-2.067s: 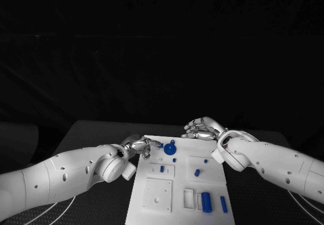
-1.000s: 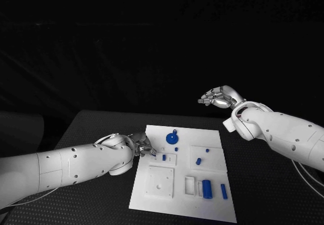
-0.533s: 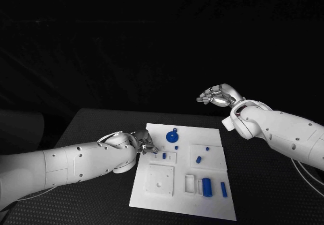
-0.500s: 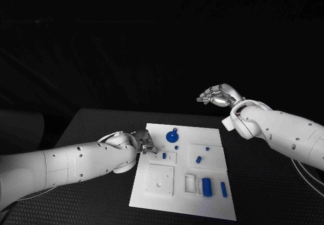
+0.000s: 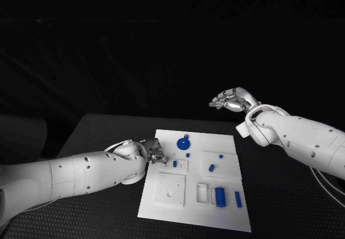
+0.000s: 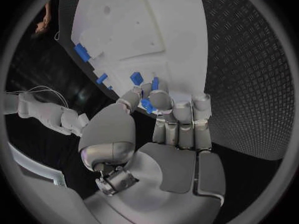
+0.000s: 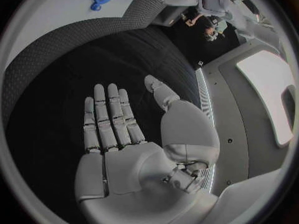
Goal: Assemble the parts on the task board
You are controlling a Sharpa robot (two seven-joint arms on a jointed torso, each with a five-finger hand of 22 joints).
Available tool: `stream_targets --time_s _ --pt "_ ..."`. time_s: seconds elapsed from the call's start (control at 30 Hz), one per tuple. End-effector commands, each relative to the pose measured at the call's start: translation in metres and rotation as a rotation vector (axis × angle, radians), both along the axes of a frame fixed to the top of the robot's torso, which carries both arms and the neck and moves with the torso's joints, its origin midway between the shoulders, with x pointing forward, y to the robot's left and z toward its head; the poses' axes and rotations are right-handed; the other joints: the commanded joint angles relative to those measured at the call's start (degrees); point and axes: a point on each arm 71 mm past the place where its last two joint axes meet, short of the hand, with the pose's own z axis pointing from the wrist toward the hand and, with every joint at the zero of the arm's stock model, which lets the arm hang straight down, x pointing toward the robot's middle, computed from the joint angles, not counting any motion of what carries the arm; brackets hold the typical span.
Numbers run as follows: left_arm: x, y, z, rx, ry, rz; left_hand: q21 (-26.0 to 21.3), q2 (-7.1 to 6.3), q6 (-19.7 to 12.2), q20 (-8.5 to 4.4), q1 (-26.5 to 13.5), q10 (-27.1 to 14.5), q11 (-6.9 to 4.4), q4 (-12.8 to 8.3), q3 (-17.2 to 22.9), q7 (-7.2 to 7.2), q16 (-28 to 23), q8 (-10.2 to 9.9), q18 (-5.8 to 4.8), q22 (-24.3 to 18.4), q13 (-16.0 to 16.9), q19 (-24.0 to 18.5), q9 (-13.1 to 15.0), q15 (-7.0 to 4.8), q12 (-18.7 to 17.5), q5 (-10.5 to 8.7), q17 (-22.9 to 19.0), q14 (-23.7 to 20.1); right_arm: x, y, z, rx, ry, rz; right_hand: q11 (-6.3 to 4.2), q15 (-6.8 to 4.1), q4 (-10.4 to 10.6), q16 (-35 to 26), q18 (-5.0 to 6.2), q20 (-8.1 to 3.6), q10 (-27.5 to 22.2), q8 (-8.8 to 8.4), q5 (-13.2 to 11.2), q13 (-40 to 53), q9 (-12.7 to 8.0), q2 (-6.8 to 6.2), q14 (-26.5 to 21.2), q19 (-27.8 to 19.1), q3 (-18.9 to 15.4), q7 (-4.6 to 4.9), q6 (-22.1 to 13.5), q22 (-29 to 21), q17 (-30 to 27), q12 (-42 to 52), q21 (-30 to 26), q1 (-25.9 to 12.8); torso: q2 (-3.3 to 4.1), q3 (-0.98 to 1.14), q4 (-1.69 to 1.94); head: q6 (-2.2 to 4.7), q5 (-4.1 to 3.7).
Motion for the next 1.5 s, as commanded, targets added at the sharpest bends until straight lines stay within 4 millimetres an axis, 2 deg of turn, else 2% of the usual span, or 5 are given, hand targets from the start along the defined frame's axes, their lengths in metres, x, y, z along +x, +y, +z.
stream_targets --time_s 0.03,0.6,1.5 --pt "-0.0007 -0.0021 -0.0005 0.012 -0.004 -0.012 0.22 1.18 6.11 -7.46 1.37 0.23 -0.83 -1.98 2.04 -2.01 0.38 0.40 0.21 0.57 0.13 0.37 1.82 -2.66 0.44 0.77 0.12 2.75 -0.0005 0.0016 0.0009 0.002 -0.007 0.014 -0.06 0.31 0.07 -0.39 1.14 0.27 0.47 -0.33 0.96 -0.03 -0.11 -0.13 0.08 0.08 0.29 0.20 0.27 0.35 -0.18 -0.48 -0.42 -0.62 -0.02 -0.04 0.01 -0.11 0.00" --pt "-0.0053 -0.0062 -0.0045 0.015 0.020 -0.031 0.28 1.28 6.14 -7.45 1.26 0.19 -0.86 -2.07 2.08 -2.04 0.47 0.47 0.23 0.61 0.24 0.40 1.87 -2.59 0.61 1.26 0.16 2.76 -0.0004 0.0022 0.0006 0.002 -0.005 0.017 -0.05 0.31 0.15 -0.49 1.21 0.33 0.63 -0.41 1.69 -0.02 -0.17 -0.08 0.15 0.14 0.37 0.21 0.31 0.44 -0.31 -0.79 -0.65 -0.66 -0.02 -0.06 0.04 -0.47 -0.08" --pt "-0.0046 -0.0031 -0.0061 0.024 0.026 -0.029 0.31 1.32 6.12 -7.45 1.27 0.13 -0.89 -2.18 2.14 -2.06 0.51 0.51 0.26 0.63 0.29 0.41 1.91 -2.55 0.68 1.50 0.17 2.77 -0.0001 0.0033 0.0005 0.003 -0.005 0.019 -0.06 0.31 0.17 -0.53 1.24 0.36 0.73 -0.43 1.97 -0.01 -0.19 -0.05 0.19 0.16 0.39 0.20 0.35 0.48 -0.38 -0.93 -0.79 -0.67 -0.03 -0.03 0.01 -0.54 0.13"
